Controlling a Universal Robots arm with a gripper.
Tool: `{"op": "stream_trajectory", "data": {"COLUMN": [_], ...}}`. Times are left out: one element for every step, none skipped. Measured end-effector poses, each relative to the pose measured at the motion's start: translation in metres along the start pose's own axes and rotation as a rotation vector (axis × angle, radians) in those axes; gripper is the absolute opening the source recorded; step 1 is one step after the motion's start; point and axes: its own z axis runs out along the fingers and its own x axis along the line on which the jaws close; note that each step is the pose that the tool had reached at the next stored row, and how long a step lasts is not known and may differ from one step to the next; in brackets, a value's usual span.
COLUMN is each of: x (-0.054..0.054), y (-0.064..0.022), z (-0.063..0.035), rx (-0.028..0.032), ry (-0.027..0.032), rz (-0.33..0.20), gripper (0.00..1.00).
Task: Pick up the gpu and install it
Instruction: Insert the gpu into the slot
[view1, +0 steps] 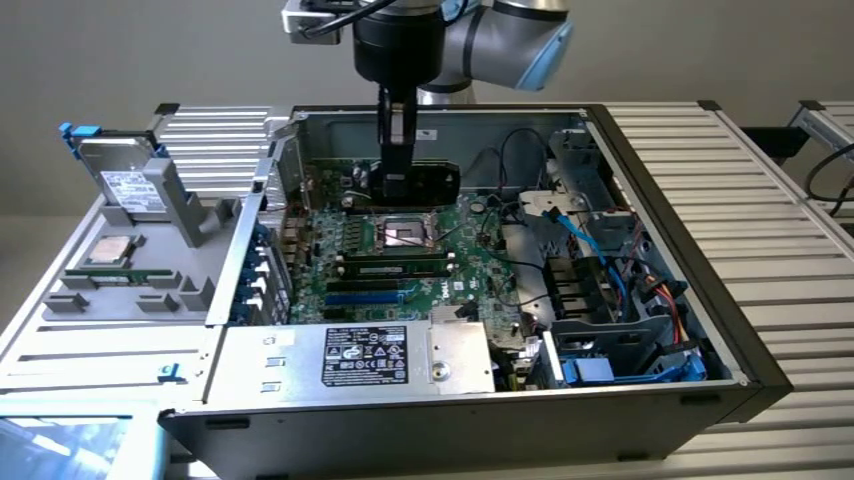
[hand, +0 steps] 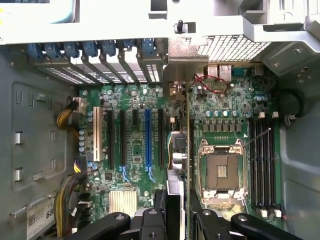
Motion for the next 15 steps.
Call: {"op": "stream_trajectory", "data": {"x": [0.0,0.0,0.0,0.0,0.0,0.0,0.0,0.0,0.0,0.0,0.0,0.0,0.001,0.004,0.006], "y": [0.0001,0.0005,0.0013,0.0025,0.004,0.0056,0.007,0.0081,0.0084,0.0085,0.0086,0.0086,0.0086,0.0085,0.0084], "z": [0.0018,0.0036,0.0054,0.0073,0.0092,0.0111,0.013,0.0149,0.0166,0.0173,0.0174,0.0177,0.0186,0.0198,0.0212], "rx": [0.0004,0.0008,0.0008,0.001,0.0011,0.0012,0.0013,0.0013,0.0013,0.0013,0.001,0.0009,0.0008,0.0004,0.0004], "ry": [-0.0004,-0.0009,-0.0009,-0.0009,-0.0009,-0.0008,-0.0009,-0.001,-0.0018,-0.003,-0.0028,-0.0031,-0.0051,-0.0103,-0.0162], "rz": [0.0,0.0,0.0,0.0,0.0,0.0,0.0,0.0,0.0,0.0,0.0,0.0,0.0,-0.001,-0.001], "gripper": [0.28,0.28,0.28,0.28,0.28,0.28,0.28,0.28,0.28,0.28,0.28,0.28,0.28,0.28,0.28]}}
